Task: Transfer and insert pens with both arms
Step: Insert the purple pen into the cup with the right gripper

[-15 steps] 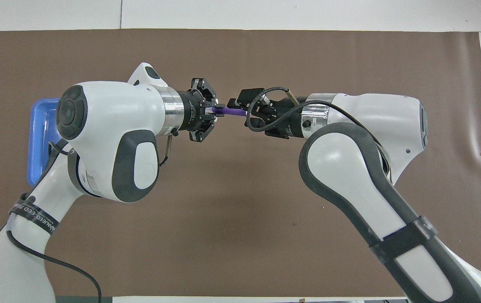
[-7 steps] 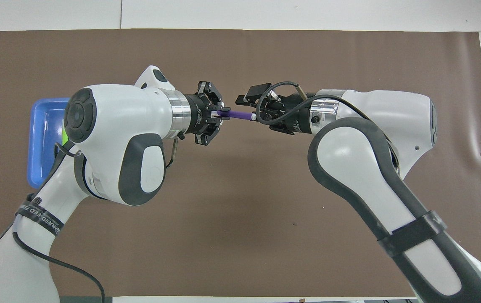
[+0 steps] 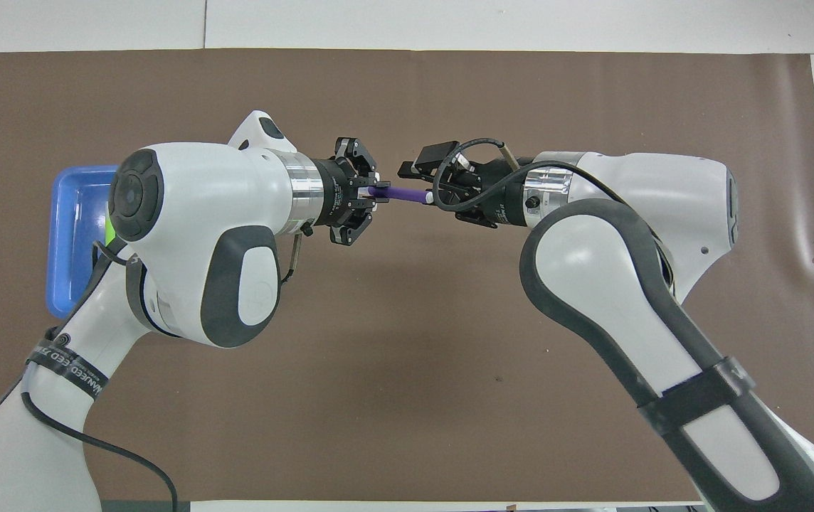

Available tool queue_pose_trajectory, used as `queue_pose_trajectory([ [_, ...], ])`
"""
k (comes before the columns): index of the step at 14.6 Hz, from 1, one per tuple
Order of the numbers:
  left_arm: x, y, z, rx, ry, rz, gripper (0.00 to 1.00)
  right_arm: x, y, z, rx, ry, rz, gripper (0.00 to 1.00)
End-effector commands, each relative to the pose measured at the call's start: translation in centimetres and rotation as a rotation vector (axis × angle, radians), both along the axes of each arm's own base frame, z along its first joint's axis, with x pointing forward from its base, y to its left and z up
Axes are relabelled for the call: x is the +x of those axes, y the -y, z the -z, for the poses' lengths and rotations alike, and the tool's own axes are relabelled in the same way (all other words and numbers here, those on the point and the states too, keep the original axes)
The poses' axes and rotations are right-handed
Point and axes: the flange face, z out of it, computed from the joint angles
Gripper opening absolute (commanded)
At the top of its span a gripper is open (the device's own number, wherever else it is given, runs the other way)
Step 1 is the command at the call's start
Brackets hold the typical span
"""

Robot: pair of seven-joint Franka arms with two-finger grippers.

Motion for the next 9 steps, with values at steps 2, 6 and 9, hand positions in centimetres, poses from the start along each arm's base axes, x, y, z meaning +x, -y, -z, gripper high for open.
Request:
queue_pose_trajectory([
  [2,0.28,0.53,-0.17,-0.018,-0.003,-0.013,0.0,-0.64,0.17,-0.27,0.011,0.017,0.007,0.53],
  [6,0.29,0.53,-0.18,-0.018,-0.001,-0.013,0.0,-0.57,0.45,-0.15,0.012,0.011,0.007,0.0],
  [9,0.24,0.61,-0.18,-0.018,-0.001,-0.012,0.0,-0.57,0.45,-0.15,0.012,0.011,0.007,0.0],
])
